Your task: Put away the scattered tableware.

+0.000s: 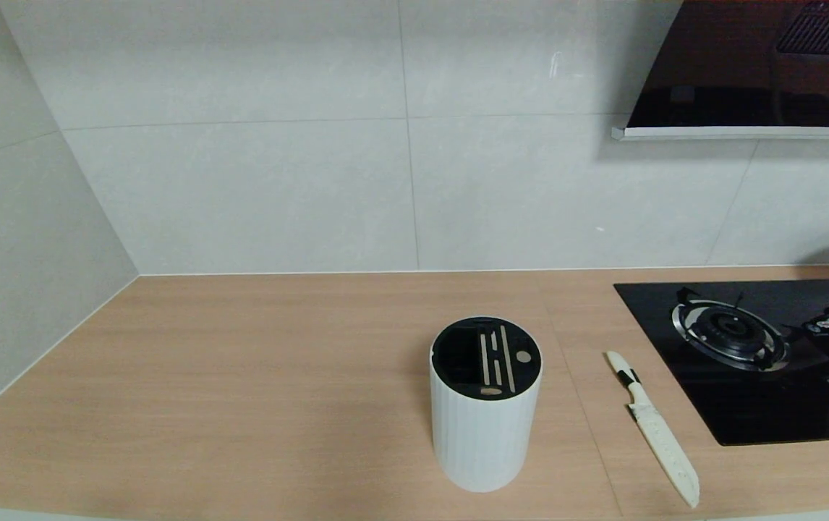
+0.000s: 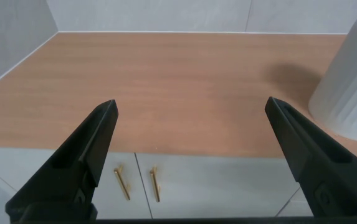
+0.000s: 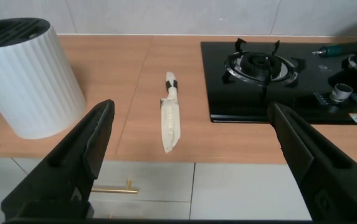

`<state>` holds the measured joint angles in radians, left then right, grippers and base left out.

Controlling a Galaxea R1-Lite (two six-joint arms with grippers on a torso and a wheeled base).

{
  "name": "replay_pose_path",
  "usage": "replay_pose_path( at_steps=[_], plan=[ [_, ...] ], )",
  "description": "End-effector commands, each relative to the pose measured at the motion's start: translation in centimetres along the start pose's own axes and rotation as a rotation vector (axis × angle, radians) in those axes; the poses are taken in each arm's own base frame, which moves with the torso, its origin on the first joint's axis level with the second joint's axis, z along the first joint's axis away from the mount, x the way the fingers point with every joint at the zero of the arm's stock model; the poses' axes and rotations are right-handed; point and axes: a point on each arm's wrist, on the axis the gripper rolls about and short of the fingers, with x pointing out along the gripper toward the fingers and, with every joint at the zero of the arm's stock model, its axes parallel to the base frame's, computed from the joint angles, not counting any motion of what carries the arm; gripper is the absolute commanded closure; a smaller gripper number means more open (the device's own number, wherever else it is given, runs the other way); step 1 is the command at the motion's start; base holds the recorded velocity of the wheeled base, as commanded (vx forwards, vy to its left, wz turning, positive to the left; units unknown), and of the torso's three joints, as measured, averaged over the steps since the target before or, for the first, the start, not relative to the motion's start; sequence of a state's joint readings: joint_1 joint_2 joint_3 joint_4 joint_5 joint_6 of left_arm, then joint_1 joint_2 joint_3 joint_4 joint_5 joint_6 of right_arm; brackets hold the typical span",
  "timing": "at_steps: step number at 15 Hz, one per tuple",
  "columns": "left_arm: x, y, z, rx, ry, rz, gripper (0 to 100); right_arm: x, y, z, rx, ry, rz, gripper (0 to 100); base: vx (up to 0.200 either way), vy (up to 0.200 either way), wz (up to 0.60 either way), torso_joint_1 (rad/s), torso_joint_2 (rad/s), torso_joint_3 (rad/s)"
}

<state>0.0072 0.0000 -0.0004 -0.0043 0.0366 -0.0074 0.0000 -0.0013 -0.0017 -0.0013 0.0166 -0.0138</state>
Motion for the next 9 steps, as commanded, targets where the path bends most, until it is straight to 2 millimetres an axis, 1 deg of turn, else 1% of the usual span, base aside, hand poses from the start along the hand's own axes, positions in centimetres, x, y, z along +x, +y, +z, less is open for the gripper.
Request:
replay_pose_path(
  at_steps=[1, 6, 7, 8, 9],
  plan=[
    [0.0, 0.0, 0.0, 0.0, 0.0, 0.001, 0, 0.0, 0.0, 0.0, -0.001, 0.001, 0.0, 0, 0.0, 0.0, 0.0, 0.0, 0.0, 0.0],
    [0.0, 0.0, 0.0, 0.0, 0.0, 0.001, 0, 0.0, 0.0, 0.0, -0.014, 0.001, 0.0, 0, 0.0, 0.0, 0.0, 0.0, 0.0, 0.0],
    [0.0, 0.0, 0.0, 0.0, 0.0, 0.001, 0, -0.4, 0.0, 2.0, -0.003, -0.056, 0.018, 0, 0.0, 0.0, 0.0, 0.0, 0.0, 0.0],
    [0.0, 0.0, 0.0, 0.0, 0.0, 0.001, 0, -0.6, -0.1, 5.2, 0.031, -0.083, 0.057, 0, 0.0, 0.0, 0.0, 0.0, 0.0, 0.0],
    [0.0, 0.0, 0.0, 0.0, 0.0, 0.001, 0, -0.3, -0.1, 6.3, 0.04, -0.063, 0.088, 0, 0.0, 0.0, 0.0, 0.0, 0.0, 0.0]
  ],
)
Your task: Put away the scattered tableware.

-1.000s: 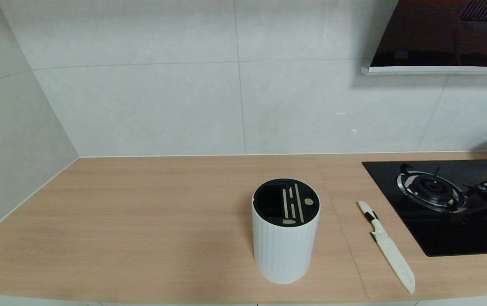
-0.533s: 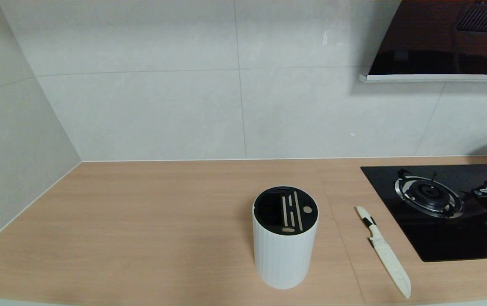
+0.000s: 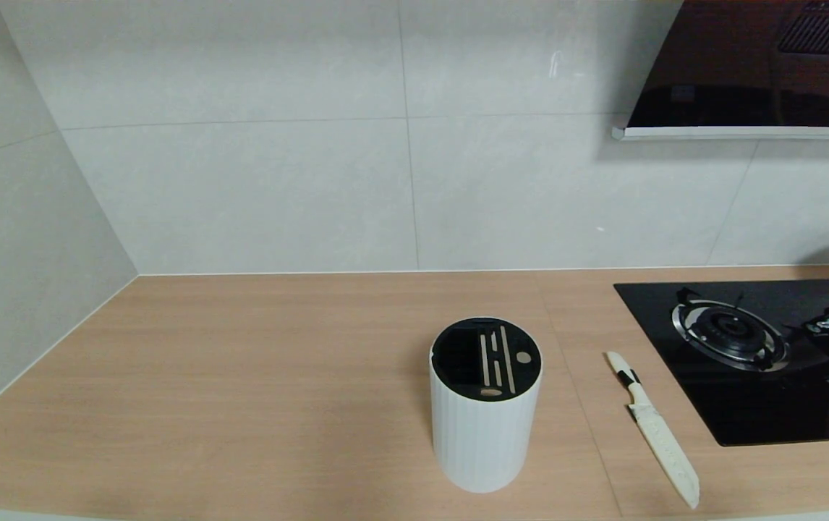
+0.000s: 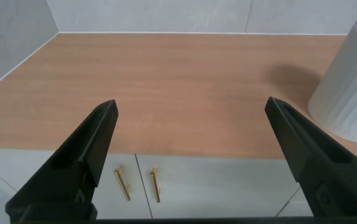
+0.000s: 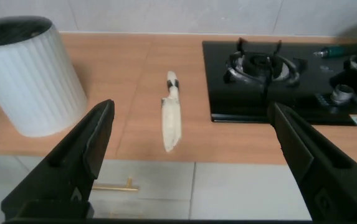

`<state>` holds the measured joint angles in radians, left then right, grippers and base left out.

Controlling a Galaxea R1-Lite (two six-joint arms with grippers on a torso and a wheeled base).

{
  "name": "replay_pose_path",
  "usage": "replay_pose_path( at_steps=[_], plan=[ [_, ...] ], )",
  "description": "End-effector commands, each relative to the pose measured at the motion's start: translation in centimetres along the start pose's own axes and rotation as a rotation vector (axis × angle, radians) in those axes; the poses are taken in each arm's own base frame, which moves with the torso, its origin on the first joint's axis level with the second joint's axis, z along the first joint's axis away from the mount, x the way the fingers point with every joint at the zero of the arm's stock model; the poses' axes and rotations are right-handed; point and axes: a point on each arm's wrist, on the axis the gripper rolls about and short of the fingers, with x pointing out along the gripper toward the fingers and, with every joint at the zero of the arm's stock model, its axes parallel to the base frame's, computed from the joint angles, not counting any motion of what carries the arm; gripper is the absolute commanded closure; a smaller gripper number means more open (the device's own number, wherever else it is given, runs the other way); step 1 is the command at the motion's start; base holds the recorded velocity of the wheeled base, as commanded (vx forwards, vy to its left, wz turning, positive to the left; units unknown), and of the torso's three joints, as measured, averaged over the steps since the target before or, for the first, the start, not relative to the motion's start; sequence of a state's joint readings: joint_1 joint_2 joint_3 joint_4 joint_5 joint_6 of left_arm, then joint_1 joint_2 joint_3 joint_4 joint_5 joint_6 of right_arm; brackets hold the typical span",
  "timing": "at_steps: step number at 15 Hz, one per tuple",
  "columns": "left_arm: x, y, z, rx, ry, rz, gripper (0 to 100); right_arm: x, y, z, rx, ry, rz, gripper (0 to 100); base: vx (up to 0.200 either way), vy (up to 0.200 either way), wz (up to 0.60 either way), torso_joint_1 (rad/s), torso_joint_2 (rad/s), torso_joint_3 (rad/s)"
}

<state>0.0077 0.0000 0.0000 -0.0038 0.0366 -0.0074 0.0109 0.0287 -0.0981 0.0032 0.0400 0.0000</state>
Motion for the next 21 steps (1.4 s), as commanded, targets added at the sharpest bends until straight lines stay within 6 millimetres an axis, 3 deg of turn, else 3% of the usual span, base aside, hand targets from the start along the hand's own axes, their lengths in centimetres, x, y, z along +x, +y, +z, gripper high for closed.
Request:
replay_pose_path(
  at_steps=[1, 3, 5, 8, 9, 11, 14, 17, 21],
  plan=[
    [0.0, 0.0, 0.0, 0.0, -0.001, 0.0, 0, 2.1, -0.1, 4.7, 0.032, 0.086, 0.092, 0, 0.0, 0.0, 0.0, 0.0, 0.0, 0.0],
    [0.0, 0.0, 0.0, 0.0, -0.001, 0.0, 0, 4.9, 0.1, 6.1, 0.037, 0.218, 0.141, 0, 0.0, 0.0, 0.0, 0.0, 0.0, 0.0],
    [0.0, 0.0, 0.0, 0.0, -0.001, 0.0, 0, 9.3, 0.4, 7.1, 0.041, 0.381, 0.172, 0, 0.0, 0.0, 0.0, 0.0, 0.0, 0.0],
    [0.0, 0.0, 0.0, 0.0, -0.001, 0.0, 0, 15.3, 1.1, 6.8, 0.041, 0.529, 0.19, 0, 0.0, 0.0, 0.0, 0.0, 0.0, 0.0],
    [0.0, 0.0, 0.0, 0.0, -0.001, 0.0, 0, 18.4, 1.5, 5.9, 0.041, 0.579, 0.191, 0, 0.0, 0.0, 0.0, 0.0, 0.0, 0.0],
    [0.0, 0.0, 0.0, 0.0, -0.001, 0.0, 0, 21.4, 1.7, 4.4, 0.038, 0.621, 0.187, 0, 0.0, 0.0, 0.0, 0.0, 0.0, 0.0],
    [0.0, 0.0, 0.0, 0.0, -0.001, 0.0, 0, 24.2, 2.3, 1.7, 0.031, 0.707, 0.197, 0, 0.0, 0.0, 0.0, 0.0, 0.0, 0.0],
    [0.0, 0.0, 0.0, 0.0, -0.001, 0.0, 0, 27.5, 2.9, -3.2, 0.005, 0.818, 0.173, 0, 0.0, 0.0, 0.0, 0.0, 0.0, 0.0],
    [0.0, 0.0, 0.0, 0.0, -0.001, 0.0, 0, 29.5, 2.8, -8.2, -0.031, 0.846, 0.099, 0, 0.0, 0.0, 0.0, 0.0, 0.0, 0.0]
  ],
)
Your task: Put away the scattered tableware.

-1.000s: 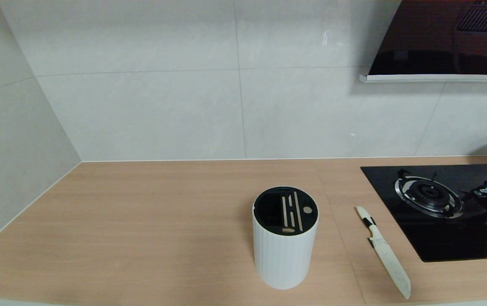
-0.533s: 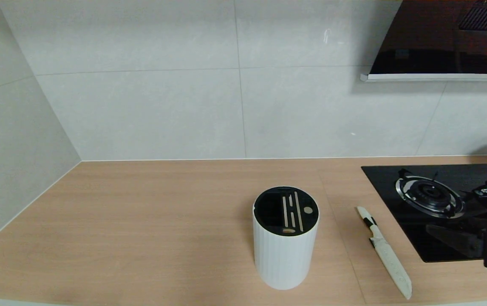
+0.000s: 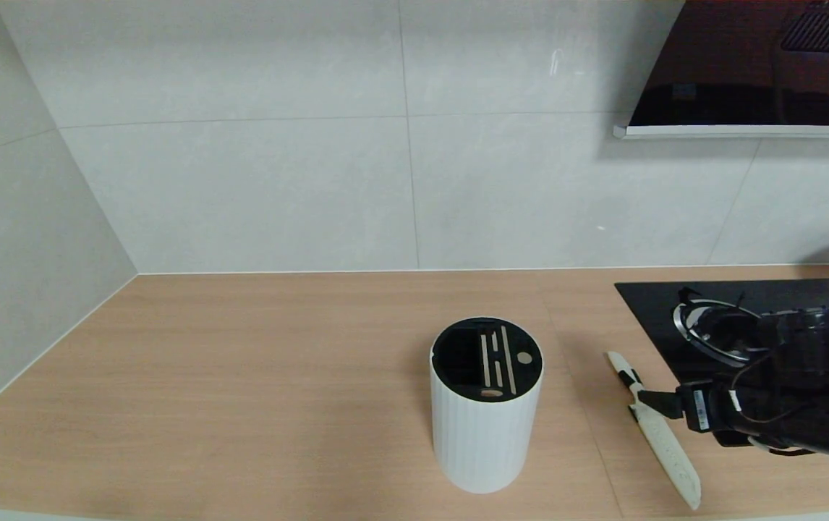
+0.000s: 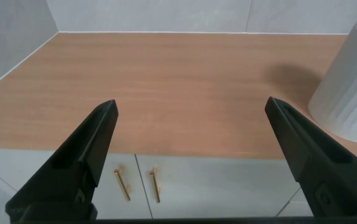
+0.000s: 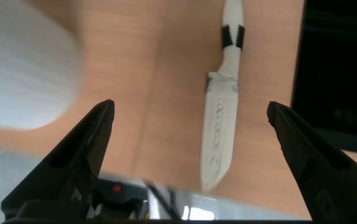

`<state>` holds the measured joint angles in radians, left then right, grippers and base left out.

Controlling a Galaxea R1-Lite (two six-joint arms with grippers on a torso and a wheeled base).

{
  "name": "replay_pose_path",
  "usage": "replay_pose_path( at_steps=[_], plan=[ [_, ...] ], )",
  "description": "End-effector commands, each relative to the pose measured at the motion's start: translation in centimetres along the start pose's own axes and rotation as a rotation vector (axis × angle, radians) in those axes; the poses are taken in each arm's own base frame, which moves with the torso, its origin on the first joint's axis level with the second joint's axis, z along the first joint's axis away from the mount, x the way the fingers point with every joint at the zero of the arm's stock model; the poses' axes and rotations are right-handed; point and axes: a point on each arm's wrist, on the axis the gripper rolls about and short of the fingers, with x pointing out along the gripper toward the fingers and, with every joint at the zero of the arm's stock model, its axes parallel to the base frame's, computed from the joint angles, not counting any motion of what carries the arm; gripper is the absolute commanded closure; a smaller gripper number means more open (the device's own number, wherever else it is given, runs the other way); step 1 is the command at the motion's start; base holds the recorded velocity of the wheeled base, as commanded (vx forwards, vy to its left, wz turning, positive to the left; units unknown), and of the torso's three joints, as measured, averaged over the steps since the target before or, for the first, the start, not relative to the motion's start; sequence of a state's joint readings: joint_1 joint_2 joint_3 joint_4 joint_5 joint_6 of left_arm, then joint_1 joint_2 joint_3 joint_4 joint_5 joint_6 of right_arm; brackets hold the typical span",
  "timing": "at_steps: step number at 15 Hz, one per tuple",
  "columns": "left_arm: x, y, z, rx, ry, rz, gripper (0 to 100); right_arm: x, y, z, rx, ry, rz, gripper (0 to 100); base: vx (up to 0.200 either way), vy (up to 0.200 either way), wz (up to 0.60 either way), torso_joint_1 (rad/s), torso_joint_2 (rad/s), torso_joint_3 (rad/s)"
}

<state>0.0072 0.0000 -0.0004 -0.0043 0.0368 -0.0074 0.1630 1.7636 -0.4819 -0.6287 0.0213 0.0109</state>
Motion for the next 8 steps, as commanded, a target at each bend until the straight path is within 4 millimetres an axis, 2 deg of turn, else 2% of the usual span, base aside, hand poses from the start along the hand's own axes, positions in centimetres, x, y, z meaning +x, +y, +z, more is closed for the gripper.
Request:
replay_pose_path(
  at_steps=[1, 6, 8],
  plan=[
    [0.0, 0.0, 0.0, 0.0, 0.0, 0.0, 0, 4.9, -0.3, -3.4, -0.004, 0.127, -0.05, 0, 0.0, 0.0, 0.0, 0.0, 0.0, 0.0],
    [0.0, 0.0, 0.0, 0.0, 0.0, 0.0, 0, 8.2, -0.5, -5.5, -0.005, 0.116, -0.095, 0, 0.0, 0.0, 0.0, 0.0, 0.0, 0.0],
    [0.0, 0.0, 0.0, 0.0, 0.0, 0.0, 0, 9.4, -1.2, -5.8, 0.007, 0.057, -0.11, 0, 0.0, 0.0, 0.0, 0.0, 0.0, 0.0]
  ],
)
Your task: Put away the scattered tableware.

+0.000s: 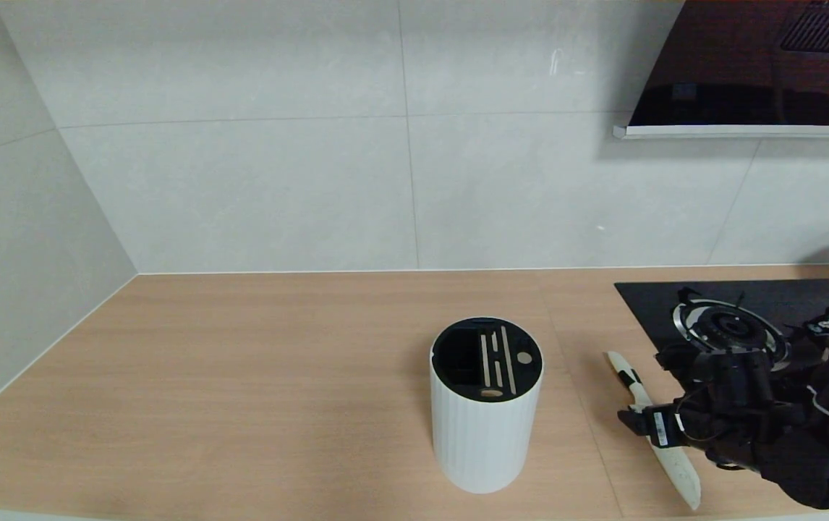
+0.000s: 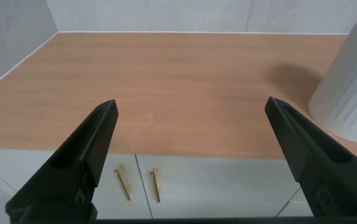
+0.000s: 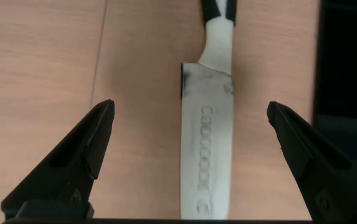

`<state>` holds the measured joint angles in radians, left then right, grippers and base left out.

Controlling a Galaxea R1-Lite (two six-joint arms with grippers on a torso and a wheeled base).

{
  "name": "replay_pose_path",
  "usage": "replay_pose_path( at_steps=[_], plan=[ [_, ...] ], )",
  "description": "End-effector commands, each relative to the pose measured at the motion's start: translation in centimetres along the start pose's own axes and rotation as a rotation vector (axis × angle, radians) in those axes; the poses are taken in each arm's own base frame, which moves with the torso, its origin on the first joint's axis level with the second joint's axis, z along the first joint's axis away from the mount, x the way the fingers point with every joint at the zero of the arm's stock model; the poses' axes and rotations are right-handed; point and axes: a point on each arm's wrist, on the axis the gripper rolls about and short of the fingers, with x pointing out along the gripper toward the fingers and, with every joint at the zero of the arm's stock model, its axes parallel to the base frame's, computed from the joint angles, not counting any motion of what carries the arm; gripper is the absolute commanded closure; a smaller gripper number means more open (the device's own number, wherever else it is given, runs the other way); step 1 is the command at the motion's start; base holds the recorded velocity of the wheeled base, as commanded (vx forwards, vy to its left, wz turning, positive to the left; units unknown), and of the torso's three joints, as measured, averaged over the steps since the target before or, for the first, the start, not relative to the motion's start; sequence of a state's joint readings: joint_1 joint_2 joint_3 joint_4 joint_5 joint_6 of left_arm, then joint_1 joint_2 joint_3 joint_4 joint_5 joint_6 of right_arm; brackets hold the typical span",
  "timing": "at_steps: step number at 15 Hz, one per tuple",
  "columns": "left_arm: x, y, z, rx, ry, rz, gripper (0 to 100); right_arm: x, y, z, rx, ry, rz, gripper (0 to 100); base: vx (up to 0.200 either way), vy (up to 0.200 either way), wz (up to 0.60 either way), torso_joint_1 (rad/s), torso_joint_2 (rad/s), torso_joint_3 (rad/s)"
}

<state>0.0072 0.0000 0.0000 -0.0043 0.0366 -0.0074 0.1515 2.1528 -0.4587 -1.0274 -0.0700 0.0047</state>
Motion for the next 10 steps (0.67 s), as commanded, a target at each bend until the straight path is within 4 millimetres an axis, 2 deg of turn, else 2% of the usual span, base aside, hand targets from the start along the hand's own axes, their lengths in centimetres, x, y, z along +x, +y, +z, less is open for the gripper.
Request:
replay_pose_path(
  at_steps=[1, 10],
  plan=[
    [0.0, 0.0, 0.0, -0.002, 0.0, 0.001, 0, 1.8, -0.3, -1.7, 0.007, 0.027, -0.012, 0, 0.0, 0.0, 0.0, 0.0, 0.0, 0.0],
    [0.0, 0.0, 0.0, 0.0, 0.0, 0.001, 0, 3.5, -0.8, -2.0, 0.021, 0.003, -0.026, 0, 0.0, 0.0, 0.0, 0.0, 0.0, 0.0]
  ],
)
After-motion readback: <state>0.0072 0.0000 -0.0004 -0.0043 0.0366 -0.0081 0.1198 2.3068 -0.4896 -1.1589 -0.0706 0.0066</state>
